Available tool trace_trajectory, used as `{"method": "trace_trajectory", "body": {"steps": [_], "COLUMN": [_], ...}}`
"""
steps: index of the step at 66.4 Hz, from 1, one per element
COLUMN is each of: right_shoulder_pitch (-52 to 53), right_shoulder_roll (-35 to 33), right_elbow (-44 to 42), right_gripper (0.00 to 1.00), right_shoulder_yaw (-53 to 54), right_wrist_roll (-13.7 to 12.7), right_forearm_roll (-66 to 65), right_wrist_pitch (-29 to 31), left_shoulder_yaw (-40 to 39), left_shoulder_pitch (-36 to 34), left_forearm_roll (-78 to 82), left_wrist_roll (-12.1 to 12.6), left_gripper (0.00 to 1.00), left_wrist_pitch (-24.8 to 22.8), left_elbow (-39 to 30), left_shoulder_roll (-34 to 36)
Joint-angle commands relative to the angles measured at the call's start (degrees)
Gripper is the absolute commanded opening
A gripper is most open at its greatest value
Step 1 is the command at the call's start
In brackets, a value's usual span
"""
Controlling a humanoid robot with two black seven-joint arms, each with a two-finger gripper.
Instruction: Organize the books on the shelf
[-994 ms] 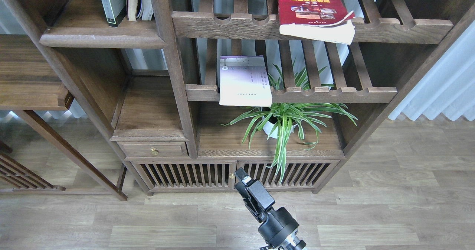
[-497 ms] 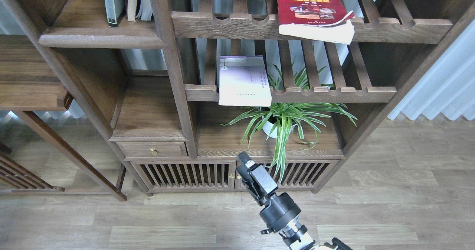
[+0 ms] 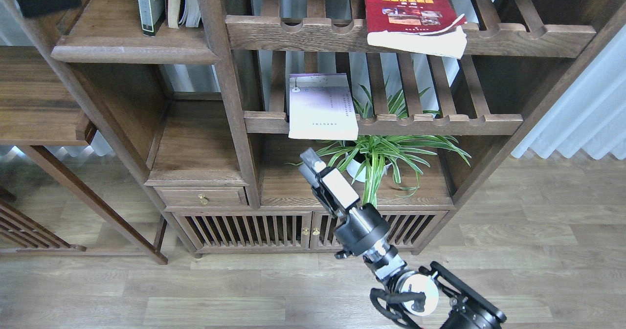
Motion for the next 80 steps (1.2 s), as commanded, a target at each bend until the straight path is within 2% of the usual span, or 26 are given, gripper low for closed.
{"method": "trace_trajectory", "body": {"steps": [1, 22, 40, 58, 80], "right_shoulder_pitch": [0.62, 0.71, 2.98, 7.65, 8.44], "right_shoulder_roll": [-0.03, -0.03, -0.03, -0.03, -0.03], "right_elbow": [0.04, 1.01, 2.85, 2.85, 2.50], "right_gripper": [0.93, 0.92, 0.89, 0.89, 0.90], "right_shoulder_yaw": [4.55, 13.95, 16.59, 19.23, 19.23], "right_wrist_roll": [0.02, 0.02, 0.02, 0.02, 0.02], "right_forearm_roll": [0.35, 0.44, 0.35, 0.18, 0.09], "right_wrist_pitch": [0.00, 0.00, 0.00, 0.00, -1.02], "left_shoulder_yaw": [-5.45, -14.42, -16.70, -18.20, -18.99], "left_shoulder_pitch": [8.83, 25.80, 33.97, 34.51, 34.59], "left_forearm_roll": [-0.12, -0.12, -0.12, -0.12, -0.12], "left_wrist_roll": [-0.14, -0.58, -0.49, -0.49, -0.49], "left_gripper": [1.00, 1.00, 1.00, 1.00, 1.00], "left_wrist_pitch": [-0.01, -0.01, -0.01, -0.01, -0.01], "left_elbow": [-0.08, 0.18, 1.15, 1.68, 1.68], "left_shoulder_roll": [-0.05, -3.83, -7.86, -9.28, -9.98]}}
